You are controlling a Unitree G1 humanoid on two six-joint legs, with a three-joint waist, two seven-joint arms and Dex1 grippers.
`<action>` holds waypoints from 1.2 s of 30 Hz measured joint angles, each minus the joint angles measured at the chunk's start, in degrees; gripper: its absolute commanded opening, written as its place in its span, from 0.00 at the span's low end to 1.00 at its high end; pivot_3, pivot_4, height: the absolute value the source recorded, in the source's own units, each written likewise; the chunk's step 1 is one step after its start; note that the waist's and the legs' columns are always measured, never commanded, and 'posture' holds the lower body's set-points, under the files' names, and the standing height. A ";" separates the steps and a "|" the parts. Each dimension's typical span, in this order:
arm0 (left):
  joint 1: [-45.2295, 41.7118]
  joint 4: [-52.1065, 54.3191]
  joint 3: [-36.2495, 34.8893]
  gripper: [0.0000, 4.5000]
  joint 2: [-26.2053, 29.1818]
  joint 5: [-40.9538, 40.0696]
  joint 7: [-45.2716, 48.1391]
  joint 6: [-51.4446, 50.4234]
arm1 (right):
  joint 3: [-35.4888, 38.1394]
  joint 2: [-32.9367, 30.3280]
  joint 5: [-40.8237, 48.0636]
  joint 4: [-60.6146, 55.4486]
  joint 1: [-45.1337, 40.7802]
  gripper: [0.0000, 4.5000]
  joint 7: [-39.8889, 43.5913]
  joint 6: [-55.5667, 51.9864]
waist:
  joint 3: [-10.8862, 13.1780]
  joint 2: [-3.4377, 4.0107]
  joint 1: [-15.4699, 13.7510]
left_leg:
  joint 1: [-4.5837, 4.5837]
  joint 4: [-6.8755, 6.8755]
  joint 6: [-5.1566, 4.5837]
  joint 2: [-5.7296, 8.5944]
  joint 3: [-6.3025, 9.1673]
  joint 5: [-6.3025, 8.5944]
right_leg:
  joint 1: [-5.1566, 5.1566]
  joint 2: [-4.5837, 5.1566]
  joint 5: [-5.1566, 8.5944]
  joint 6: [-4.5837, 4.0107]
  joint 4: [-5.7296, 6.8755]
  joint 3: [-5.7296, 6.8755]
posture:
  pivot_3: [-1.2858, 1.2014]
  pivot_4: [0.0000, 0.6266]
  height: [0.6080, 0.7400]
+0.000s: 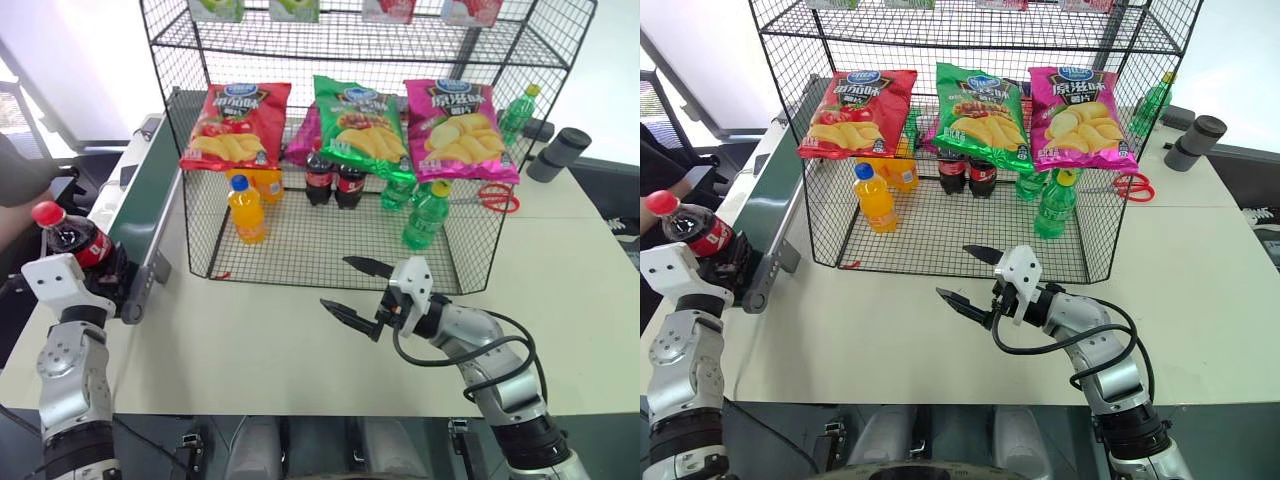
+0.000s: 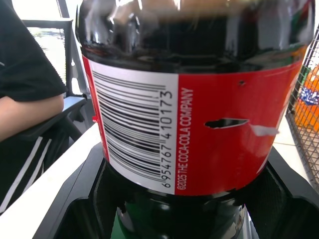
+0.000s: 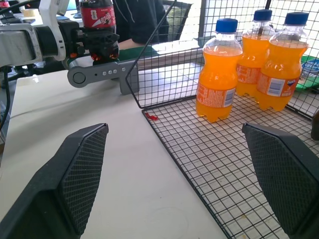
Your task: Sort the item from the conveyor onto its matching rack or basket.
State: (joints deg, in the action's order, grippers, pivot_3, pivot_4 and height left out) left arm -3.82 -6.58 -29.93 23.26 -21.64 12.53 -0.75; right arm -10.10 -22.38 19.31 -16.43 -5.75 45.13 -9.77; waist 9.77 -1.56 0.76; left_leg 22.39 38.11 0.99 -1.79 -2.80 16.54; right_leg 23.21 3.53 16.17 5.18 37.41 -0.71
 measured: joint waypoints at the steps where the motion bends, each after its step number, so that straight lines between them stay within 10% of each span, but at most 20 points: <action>1: 0.00 0.30 -0.41 0.63 0.86 -0.77 0.69 -0.56 | -0.01 -0.02 0.01 0.00 0.01 1.00 0.00 -0.01 | 0.01 -0.05 0.04 | 0.02 0.00 0.00 0.00 0.01 0.00 | 0.03 0.00 0.00 0.00 0.00 0.00 | 0.52 0.24 1.00; 12: 2.19 22.36 3.01 0.63 16.56 -16.56 21.53 -16.25 | 0.13 -0.31 3.65 -1.53 -2.42 1.00 0.89 -4.94 | 0.02 -0.11 0.18 | 0.06 -0.10 0.04 0.04 0.03 0.02 | 0.01 0.18 0.10 -0.21 -0.19 -0.01 | 0.52 0.24 1.00; 23: -4.88 21.31 30.06 0.63 10.66 -7.54 34.26 -16.66 | 1.34 -0.28 8.27 -5.62 -5.10 1.00 -0.90 -12.67 | 0.08 -0.02 -0.13 | 0.12 -0.10 0.02 0.06 0.01 0.00 | 0.07 0.15 0.10 -0.21 -0.18 0.00 | 0.52 0.24 1.00; 36: -14.55 14.48 41.20 0.63 3.40 -0.89 43.01 -11.19 | 1.27 -0.07 8.30 -6.48 -5.64 1.00 -3.45 -13.74 | 0.09 -0.01 0.00 | 0.16 0.00 -0.03 0.03 -0.05 0.00 | 0.11 -0.28 0.00 0.00 -0.13 -0.03 | 0.52 0.24 1.00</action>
State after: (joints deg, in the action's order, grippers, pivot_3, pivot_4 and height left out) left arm -18.37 7.89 11.28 26.67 -22.53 55.54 -11.95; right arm -8.83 -22.45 27.61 -22.92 -11.39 41.68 -23.51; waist 9.86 -1.57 0.76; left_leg 22.55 38.11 0.97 -1.77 -2.84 16.54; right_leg 23.33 3.25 16.17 5.18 37.28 -0.74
